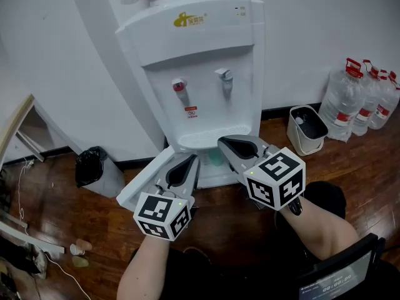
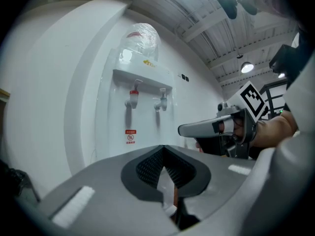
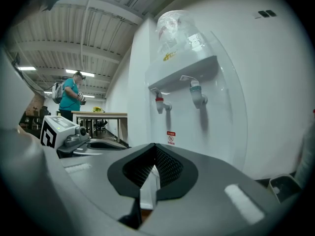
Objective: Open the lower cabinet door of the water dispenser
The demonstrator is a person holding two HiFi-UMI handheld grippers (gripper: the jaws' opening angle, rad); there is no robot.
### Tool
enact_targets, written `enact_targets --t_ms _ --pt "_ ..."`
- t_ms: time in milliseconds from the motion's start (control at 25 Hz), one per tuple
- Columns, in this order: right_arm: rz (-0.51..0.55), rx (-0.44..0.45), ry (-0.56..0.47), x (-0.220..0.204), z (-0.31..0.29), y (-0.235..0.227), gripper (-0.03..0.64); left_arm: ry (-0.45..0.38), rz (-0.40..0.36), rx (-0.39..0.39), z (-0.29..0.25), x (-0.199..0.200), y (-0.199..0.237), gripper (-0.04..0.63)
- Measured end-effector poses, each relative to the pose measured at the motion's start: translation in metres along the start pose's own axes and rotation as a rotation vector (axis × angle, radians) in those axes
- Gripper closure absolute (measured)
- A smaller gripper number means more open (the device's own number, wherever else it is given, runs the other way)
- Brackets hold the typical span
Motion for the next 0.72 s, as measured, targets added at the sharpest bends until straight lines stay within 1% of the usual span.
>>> enact_targets --t_ms 80,200,240,400,520,640,720 --pt "0.004 -0.003 -0.002 -0.001 -0.002 0.000 0.615 -0.009 0.002 0.010 0.000 -0.003 0.006 0.558" --pt "0.013 -0.014 0.002 -0.003 -0.008 0.000 0.615 -0.042 0.007 0.064 0.001 -0.001 0.017 0.558" --pt "0.010 -0.018 0.005 -0.004 -0.010 -0.001 0.615 -0.053 0.011 0.071 0.001 0.000 0.020 0.558" --pt "0.007 -0.035 -0.002 -0.001 -0.016 -0.001 0.615 -0.057 -0.007 0.043 -0.002 -0.003 0.022 0.558" --pt "0.002 -0.040 -0.003 0.001 -0.019 0.000 0.615 -0.072 -0.008 0.039 0.000 -0.001 0.022 0.558" --pt "-0.027 -0.050 -0.006 0.010 -0.024 0.000 0.615 -0.123 0.010 0.065 0.006 0.007 0.025 0.558" --pt "-0.004 -0.060 -0.015 0.021 -0.025 0.001 0.615 -0.143 0.020 0.089 0.007 0.010 0.027 0.558"
Point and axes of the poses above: the fingertips, and each gripper's own axes: z backward along the fingers, y to its left, x out of its top, the point moved 6 cm from there along z, backward along the fingers, and after that the axes turned 3 degrees about z, right-handed, at the moved point
